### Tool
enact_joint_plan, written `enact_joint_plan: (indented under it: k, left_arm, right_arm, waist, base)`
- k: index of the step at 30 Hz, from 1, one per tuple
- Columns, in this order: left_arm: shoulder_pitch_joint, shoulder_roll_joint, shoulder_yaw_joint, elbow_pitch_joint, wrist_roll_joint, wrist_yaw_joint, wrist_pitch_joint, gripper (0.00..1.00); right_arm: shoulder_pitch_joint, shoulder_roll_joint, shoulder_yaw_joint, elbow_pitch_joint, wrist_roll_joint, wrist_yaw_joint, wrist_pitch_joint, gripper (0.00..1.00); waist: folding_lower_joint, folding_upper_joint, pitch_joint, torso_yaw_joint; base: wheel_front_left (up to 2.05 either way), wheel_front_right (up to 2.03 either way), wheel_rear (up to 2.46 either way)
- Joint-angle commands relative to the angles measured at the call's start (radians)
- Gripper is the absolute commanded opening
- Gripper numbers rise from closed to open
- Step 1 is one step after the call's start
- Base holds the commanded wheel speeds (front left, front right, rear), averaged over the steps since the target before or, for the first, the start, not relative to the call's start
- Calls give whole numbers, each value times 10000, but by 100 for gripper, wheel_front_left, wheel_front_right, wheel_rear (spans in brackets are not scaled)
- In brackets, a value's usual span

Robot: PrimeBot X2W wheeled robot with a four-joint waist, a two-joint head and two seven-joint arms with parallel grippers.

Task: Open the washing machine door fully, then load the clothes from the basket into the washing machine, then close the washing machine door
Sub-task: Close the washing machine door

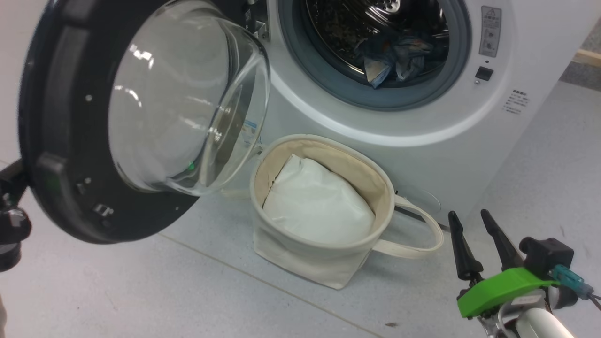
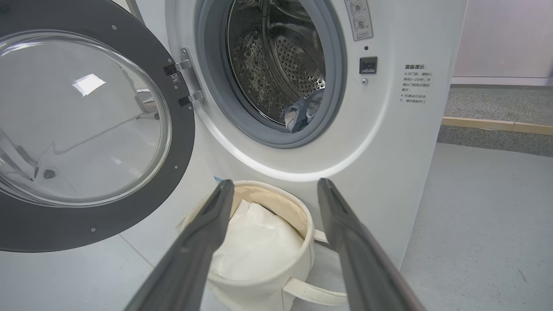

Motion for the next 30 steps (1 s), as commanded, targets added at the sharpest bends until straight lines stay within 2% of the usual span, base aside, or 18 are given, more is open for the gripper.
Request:
enact_joint_plan:
  k: [1,9,18,24,30]
  left_arm:
    - [-144,369,-23,-286,-48,-94,161,0]
    - [371,-245,-658,-1008,-16,-140,1805,0]
    - [1324,-1161,-1277,-2703,-27,-123,3003,0]
    - [2140,-1805,-1634,-4475,32,383,3680,0]
    - [3191,-2424,-1872,-6712,85,1184,4105,0]
  right_arm:
    - [-97,-32,126,-269,-1,6,-124,100]
    - [55,82,91,-266,9,6,-124,100]
    - [307,206,88,-293,90,6,-124,100]
    - [373,304,89,-357,91,6,-124,100]
    - [412,362,80,-360,80,6,-124,100]
  waist:
    - [1,0,-40,35]
    - [1,0,-318,241]
    - [1,0,-753,245]
    - [1,0,-886,-120]
    - [1,0,-969,-696]
  base:
    - [0,0,0]
    - [0,0,0]
    - [0,0,0]
    - [0,0,0]
    - [0,0,0]
